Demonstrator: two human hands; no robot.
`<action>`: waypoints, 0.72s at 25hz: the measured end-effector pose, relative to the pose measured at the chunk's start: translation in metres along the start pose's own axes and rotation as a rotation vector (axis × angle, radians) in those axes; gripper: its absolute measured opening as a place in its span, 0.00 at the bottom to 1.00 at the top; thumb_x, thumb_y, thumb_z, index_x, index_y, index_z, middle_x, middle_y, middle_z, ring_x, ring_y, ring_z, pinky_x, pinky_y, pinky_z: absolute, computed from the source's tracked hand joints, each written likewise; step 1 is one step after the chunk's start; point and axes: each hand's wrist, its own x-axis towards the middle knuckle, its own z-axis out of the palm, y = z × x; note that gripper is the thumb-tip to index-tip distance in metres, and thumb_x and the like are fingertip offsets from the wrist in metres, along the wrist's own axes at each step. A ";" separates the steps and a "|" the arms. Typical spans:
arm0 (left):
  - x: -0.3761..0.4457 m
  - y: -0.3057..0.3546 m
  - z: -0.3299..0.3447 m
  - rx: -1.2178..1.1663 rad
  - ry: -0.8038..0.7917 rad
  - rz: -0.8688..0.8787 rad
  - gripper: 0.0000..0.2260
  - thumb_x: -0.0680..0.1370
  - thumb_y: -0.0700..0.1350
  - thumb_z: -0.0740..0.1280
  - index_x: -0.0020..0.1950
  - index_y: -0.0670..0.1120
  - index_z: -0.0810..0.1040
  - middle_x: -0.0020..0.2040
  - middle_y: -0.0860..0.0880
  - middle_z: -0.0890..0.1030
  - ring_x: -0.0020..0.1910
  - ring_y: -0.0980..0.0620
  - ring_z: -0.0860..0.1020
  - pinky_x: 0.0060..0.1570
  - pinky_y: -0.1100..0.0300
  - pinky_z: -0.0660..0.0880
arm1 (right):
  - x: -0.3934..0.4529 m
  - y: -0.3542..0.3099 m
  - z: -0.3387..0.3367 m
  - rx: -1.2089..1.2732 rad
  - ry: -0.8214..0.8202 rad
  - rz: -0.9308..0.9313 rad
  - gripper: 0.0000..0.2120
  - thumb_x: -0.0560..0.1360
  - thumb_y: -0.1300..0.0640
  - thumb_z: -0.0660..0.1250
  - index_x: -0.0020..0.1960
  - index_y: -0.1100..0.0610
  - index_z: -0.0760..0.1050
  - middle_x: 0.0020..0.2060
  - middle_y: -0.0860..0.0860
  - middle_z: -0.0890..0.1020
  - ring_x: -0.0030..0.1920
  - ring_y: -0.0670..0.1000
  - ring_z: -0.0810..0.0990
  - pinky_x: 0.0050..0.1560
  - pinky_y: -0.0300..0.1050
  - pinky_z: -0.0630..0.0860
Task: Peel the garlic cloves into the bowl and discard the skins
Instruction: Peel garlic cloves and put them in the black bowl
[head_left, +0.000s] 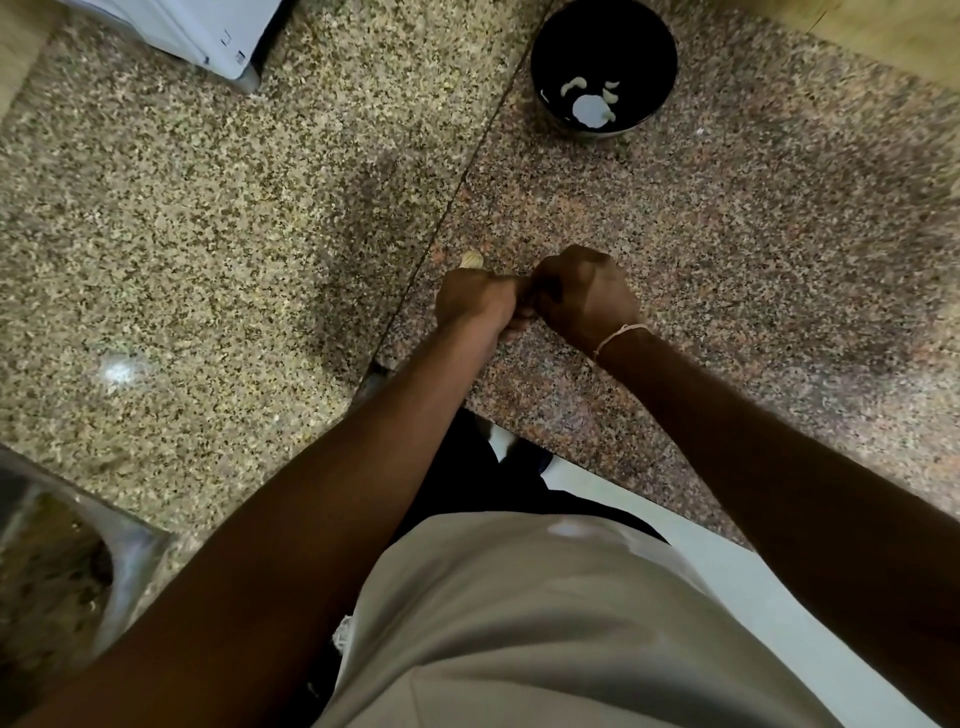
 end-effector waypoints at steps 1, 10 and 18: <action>0.000 0.001 0.001 0.007 0.013 -0.007 0.10 0.75 0.45 0.78 0.42 0.39 0.86 0.31 0.44 0.85 0.26 0.47 0.83 0.29 0.57 0.78 | -0.002 0.000 0.001 -0.012 0.004 -0.014 0.10 0.81 0.57 0.65 0.54 0.61 0.83 0.48 0.59 0.82 0.47 0.59 0.81 0.43 0.47 0.74; 0.002 0.002 0.003 0.017 0.065 -0.025 0.10 0.75 0.45 0.77 0.40 0.39 0.85 0.29 0.45 0.84 0.24 0.50 0.82 0.25 0.60 0.76 | -0.005 -0.001 0.004 -0.003 0.013 -0.040 0.11 0.82 0.57 0.65 0.55 0.63 0.82 0.49 0.61 0.81 0.48 0.59 0.80 0.42 0.44 0.67; 0.010 -0.001 0.005 0.020 0.037 -0.036 0.10 0.75 0.46 0.76 0.41 0.39 0.86 0.30 0.45 0.85 0.23 0.49 0.82 0.25 0.61 0.75 | -0.004 -0.003 0.007 -0.027 0.025 0.004 0.12 0.82 0.55 0.65 0.55 0.61 0.84 0.49 0.59 0.82 0.48 0.59 0.80 0.43 0.49 0.74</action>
